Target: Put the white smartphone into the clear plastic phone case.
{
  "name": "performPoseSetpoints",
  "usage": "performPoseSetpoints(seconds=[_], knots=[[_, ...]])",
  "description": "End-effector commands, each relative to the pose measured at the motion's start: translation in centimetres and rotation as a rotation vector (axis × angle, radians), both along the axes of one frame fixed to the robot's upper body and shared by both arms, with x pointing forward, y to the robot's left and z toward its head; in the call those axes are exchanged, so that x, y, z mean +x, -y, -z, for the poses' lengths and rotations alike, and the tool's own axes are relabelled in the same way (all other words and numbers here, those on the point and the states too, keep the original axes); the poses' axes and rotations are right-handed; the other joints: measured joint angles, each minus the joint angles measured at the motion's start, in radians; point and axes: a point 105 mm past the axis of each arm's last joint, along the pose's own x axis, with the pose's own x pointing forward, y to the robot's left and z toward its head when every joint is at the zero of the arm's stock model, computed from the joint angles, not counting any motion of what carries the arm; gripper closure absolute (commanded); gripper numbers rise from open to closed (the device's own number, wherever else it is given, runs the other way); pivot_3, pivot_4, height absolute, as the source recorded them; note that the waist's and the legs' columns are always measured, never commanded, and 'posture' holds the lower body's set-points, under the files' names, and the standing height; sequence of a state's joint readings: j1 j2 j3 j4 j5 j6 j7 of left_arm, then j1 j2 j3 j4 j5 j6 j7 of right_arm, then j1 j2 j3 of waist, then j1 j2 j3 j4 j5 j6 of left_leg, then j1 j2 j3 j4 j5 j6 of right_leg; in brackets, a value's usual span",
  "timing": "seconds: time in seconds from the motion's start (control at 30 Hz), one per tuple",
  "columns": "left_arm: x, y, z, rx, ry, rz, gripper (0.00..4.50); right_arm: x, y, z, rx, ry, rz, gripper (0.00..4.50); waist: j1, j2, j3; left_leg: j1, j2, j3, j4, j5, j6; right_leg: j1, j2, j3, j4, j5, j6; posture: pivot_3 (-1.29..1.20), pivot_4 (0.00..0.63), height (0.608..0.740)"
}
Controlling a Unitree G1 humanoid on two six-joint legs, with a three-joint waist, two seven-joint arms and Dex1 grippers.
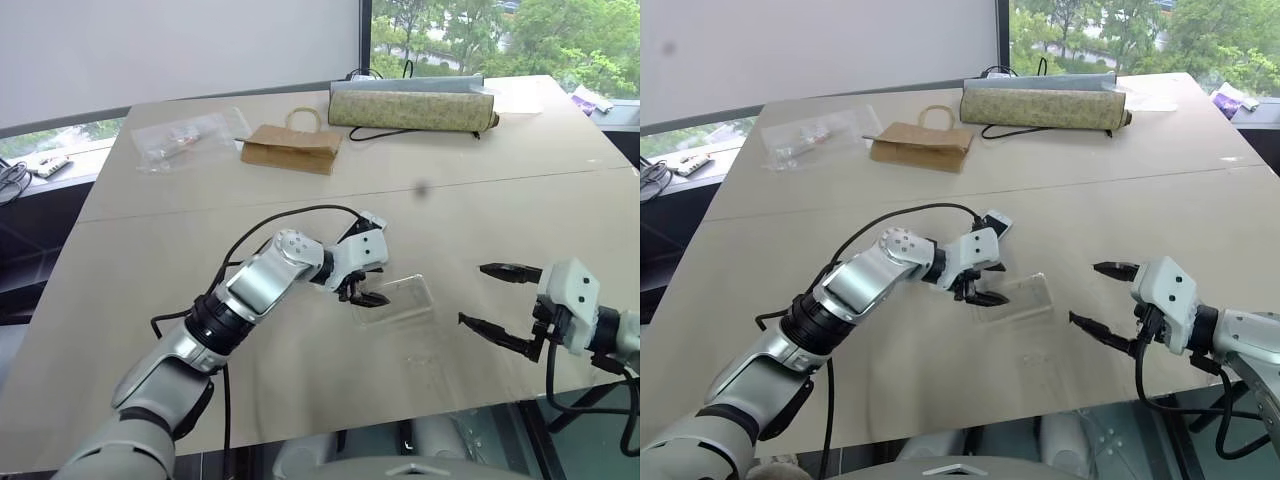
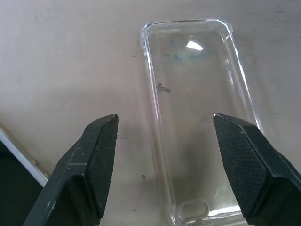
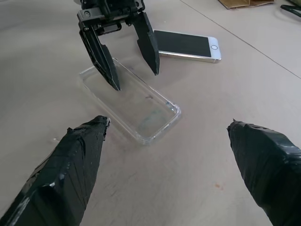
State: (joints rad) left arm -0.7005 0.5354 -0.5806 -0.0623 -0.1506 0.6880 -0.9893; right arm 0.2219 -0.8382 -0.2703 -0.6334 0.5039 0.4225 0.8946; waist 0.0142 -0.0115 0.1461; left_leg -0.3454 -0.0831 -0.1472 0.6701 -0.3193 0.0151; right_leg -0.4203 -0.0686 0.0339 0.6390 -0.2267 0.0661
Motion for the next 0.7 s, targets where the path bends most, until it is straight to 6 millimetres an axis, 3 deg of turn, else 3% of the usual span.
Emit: performPoseSetpoints(seconds=[0.03, 0.23, 0.5, 0.7], knots=[[0.1, 0.2, -0.6, -0.020, 0.031, 0.017, 1.17, -0.3, -0.1, -0.7, -0.006, 0.046, -0.012, 0.00, 0.000, 0.000, 0.000, 0.000, 0.000, 0.000, 0.000, 0.000, 0.000, 0.000, 0.000, 0.000, 0.000, 0.000, 0.000, 0.00, 0.150, 0.740], [-1.4, 0.4, -1.7, -0.089, -0.042, 0.076, 1.17, -0.4, -0.4, -0.6, -0.005, 0.045, -0.011, 0.00, -0.001, 0.000, 0.000, 0.000, 0.000, 0.000, 0.000, 0.000, 0.000, 0.000, 0.000, 0.000, 0.000, 0.000, 0.000, 0.00, 0.150, 0.740], [-3.7, 0.1, -1.6, -0.060, -0.193, 0.168, 1.17, -0.6, -0.3, -0.4, -0.003, 0.035, -0.011, 0.00, -0.001, 0.000, 0.000, 0.000, 0.000, 0.000, 0.000, 0.000, 0.000, 0.000, 0.000, 0.000, 0.001, 0.000, 0.000, 0.00, 0.150, 0.740], [-4.2, 0.8, -1.7, -0.053, -0.232, 0.201, 1.17, -0.9, -0.1, -0.4, -0.006, 0.027, -0.009, 0.00, 0.000, 0.000, 0.000, 0.000, 0.000, 0.000, 0.000, 0.000, 0.000, 0.000, 0.000, 0.000, 0.001, 0.000, 0.000, 0.00, 0.150, 0.740]])
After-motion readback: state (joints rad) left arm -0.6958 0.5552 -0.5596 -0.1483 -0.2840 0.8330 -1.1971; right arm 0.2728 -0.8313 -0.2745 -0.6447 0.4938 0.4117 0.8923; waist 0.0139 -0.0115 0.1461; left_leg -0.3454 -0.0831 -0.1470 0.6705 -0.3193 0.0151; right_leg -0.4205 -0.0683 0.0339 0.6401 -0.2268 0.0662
